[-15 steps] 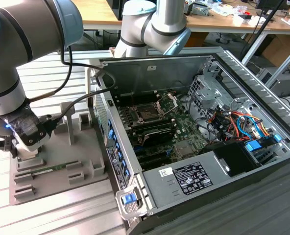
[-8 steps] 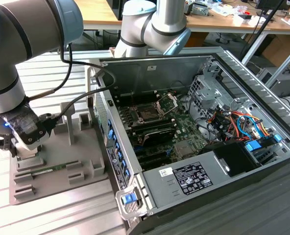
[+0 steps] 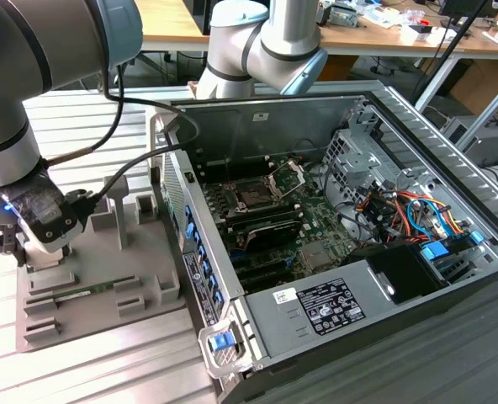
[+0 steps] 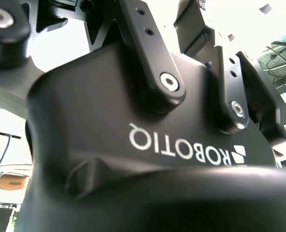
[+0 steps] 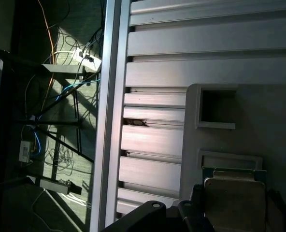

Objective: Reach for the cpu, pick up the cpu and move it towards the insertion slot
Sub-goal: 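Pick up the cpu and move it towards the insertion slot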

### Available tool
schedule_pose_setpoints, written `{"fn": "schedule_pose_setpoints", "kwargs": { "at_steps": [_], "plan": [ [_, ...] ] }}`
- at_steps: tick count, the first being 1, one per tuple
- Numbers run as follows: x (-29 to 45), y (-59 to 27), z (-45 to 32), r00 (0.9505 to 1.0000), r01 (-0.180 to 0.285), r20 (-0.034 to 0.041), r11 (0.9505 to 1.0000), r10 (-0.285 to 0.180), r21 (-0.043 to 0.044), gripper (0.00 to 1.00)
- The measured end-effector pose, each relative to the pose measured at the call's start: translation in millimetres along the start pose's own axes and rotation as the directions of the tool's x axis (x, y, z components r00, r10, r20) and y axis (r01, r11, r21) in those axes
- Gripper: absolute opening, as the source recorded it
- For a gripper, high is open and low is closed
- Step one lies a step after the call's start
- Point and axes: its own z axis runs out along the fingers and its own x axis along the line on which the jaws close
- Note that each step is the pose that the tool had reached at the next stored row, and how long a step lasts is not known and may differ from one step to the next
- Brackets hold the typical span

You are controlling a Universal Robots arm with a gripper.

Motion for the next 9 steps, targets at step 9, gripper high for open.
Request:
{"fn": "schedule_pose_setpoints", "kwargs": {
  "at_steps": [9],
  "plan": [
    [0.0,0.3,-6.9,1.0,0.0,0.0,1.0,0.0,0.0,0.55]
  ]
}}
